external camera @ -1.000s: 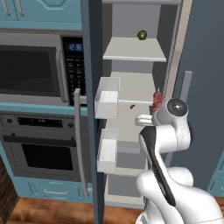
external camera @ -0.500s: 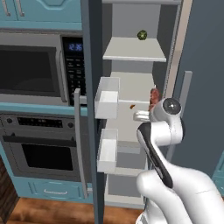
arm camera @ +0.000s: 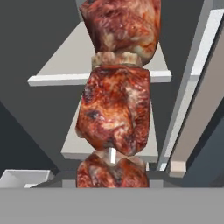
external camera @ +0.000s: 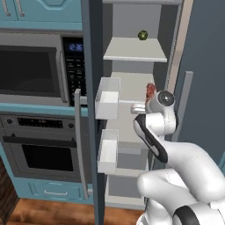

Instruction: Store the kebab skewer in the freezer for long-term storage. Close the freezer door after placing the cooked food.

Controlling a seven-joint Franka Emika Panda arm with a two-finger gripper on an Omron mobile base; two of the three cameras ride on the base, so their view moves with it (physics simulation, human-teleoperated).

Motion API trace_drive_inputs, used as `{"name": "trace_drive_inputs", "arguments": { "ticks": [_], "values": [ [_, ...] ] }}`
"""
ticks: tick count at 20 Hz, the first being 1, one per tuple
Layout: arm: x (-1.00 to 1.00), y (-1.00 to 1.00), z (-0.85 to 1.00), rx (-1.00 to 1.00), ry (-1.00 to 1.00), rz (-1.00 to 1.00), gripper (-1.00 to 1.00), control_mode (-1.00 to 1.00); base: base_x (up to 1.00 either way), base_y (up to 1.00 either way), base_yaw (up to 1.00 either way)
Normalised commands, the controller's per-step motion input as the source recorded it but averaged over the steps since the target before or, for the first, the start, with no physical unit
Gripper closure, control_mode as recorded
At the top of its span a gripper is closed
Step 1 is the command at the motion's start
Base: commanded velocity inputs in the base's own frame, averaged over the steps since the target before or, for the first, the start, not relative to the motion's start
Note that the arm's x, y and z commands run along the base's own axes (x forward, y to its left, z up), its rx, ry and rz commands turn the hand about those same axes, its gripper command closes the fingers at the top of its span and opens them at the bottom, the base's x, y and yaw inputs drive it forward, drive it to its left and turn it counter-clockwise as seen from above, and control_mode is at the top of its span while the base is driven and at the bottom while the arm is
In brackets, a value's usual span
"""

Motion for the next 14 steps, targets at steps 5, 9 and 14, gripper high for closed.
{"name": "trace_drive_inputs", "arguments": {
  "ticks": [5,9,14],
  "values": [
    [0.51,-0.07,0.14,0.00,-0.01,0.01,1.00,-1.00,0.00,0.00,0.00],
    [0.34,-0.10,0.21,0.00,-0.04,0.02,1.00,-1.00,0.00,0.00,0.00],
    [0.52,-0.13,0.15,0.00,0.00,0.00,1.00,-1.00,0.00,0.00,0.00]
  ]
}}
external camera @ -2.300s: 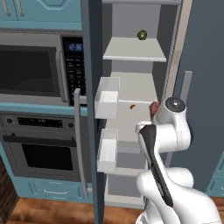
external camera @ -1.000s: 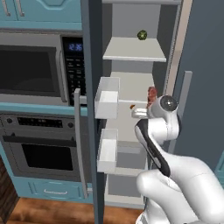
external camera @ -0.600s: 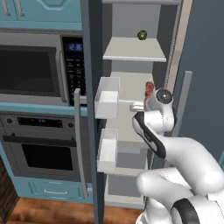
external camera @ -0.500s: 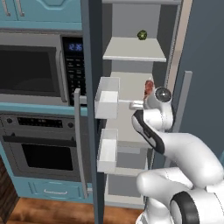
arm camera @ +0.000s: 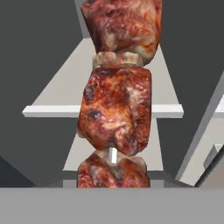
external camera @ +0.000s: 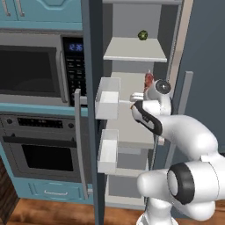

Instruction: Store the kebab skewer in the freezer for long-term storage. Close the freezer door after placing the cooked food.

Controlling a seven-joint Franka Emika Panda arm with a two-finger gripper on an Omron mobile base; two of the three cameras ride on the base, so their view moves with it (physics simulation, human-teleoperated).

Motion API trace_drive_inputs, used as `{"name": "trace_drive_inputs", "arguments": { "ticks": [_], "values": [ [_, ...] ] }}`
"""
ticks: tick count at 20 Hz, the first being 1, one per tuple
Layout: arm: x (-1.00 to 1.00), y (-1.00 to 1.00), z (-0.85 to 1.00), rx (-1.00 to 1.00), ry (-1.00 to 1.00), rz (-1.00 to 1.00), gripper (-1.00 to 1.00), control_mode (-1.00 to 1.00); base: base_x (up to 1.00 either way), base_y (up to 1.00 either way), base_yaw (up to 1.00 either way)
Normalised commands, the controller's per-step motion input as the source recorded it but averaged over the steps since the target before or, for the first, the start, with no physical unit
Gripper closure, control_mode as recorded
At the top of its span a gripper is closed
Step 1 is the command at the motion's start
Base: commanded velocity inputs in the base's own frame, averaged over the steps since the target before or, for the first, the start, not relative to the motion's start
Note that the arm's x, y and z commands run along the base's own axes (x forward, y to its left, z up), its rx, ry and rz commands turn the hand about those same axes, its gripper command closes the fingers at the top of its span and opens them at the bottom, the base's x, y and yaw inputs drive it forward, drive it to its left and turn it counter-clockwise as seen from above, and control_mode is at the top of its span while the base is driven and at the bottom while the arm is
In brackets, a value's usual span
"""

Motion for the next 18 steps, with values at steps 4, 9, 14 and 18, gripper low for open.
{"name": "trace_drive_inputs", "arguments": {
  "ticks": [4,9,14,18],
  "values": [
    [0.55,-0.02,0.07,0.00,0.00,0.00,1.00,-1.00,0.00,0.00,0.00],
    [0.47,0.00,0.02,0.00,0.00,0.00,1.00,-1.00,0.00,0.00,0.00],
    [0.49,-0.01,-0.04,-0.01,-0.04,0.00,1.00,-1.00,0.00,0.00,0.00],
    [0.20,-0.01,0.00,-0.03,0.02,0.00,1.00,-1.00,0.00,0.00,0.00]
  ]
}}
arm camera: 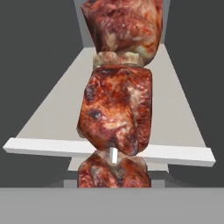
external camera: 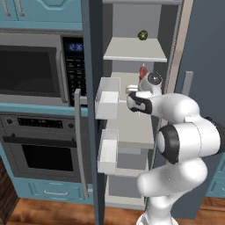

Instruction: Store the kebab skewer in the freezer for long-term storage. Close the freezer door after placing the cooked food.

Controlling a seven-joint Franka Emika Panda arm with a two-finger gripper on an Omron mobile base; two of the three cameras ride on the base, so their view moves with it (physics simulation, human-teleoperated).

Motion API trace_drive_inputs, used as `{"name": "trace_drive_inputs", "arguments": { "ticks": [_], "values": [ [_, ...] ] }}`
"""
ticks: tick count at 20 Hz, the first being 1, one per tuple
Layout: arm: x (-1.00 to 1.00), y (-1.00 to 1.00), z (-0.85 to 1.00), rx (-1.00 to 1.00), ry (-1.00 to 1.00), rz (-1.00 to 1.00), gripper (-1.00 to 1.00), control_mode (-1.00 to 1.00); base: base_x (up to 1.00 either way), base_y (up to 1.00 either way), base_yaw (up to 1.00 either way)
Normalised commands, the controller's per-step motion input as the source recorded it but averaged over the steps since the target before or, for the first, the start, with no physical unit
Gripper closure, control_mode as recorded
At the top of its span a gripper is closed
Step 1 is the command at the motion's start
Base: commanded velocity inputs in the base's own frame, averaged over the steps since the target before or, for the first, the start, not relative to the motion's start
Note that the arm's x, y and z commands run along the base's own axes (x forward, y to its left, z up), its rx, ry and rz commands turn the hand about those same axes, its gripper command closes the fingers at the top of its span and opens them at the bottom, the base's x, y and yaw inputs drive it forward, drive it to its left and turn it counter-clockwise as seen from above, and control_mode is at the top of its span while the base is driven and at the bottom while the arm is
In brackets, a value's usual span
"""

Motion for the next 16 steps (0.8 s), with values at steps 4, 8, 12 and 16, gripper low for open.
{"name": "trace_drive_inputs", "arguments": {
  "ticks": [4,8,12,16],
  "values": [
    [0.43,-0.03,0.00,0.00,0.19,0.00,1.00,-1.00,0.00,0.00,0.00],
    [0.43,-0.07,-0.01,0.00,0.14,0.00,1.00,-1.00,0.00,0.00,0.00],
    [0.46,-0.06,-0.04,0.00,0.10,0.00,1.00,-1.00,0.00,0.00,0.00],
    [0.21,-0.02,-0.30,0.00,0.03,0.00,1.00,-1.00,0.00,0.00,0.00]
  ]
}}
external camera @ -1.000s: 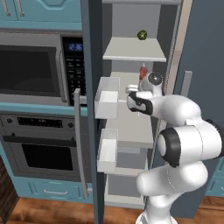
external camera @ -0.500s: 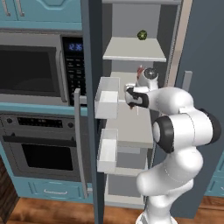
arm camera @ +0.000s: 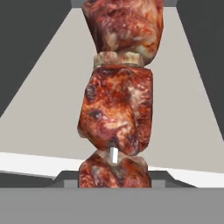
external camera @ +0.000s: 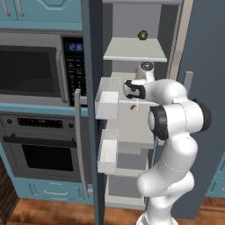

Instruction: Store the kebab skewer in the freezer for long-term storage. Close the freezer door after placing the cooked food.

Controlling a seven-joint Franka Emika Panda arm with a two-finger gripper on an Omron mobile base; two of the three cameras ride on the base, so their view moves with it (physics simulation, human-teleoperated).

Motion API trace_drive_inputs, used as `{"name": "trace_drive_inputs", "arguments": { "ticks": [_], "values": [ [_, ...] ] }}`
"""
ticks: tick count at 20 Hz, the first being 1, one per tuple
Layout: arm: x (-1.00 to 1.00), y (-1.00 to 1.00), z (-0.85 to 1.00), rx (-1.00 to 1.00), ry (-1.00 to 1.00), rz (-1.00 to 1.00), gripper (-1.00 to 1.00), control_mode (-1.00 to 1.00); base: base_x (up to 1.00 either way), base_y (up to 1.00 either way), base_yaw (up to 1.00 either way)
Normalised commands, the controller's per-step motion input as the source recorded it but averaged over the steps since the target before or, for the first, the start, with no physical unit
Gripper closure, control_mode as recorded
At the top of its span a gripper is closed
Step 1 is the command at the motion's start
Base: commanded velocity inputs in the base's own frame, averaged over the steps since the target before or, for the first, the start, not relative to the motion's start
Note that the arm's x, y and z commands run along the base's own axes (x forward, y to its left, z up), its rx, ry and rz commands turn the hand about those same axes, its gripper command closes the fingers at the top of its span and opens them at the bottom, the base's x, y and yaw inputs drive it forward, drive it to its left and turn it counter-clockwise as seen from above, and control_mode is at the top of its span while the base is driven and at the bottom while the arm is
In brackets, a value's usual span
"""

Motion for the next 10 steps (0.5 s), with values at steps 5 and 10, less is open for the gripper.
{"name": "trace_drive_inputs", "arguments": {
  "ticks": [5,10],
  "values": [
    [0.04,0.00,-0.42,-0.01,-0.03,0.00,1.00,-1.00,0.00,0.00,0.00],
    [0.15,0.00,-0.16,0.00,-0.05,0.00,1.00,-1.00,0.00,0.00,0.00]
  ]
}}
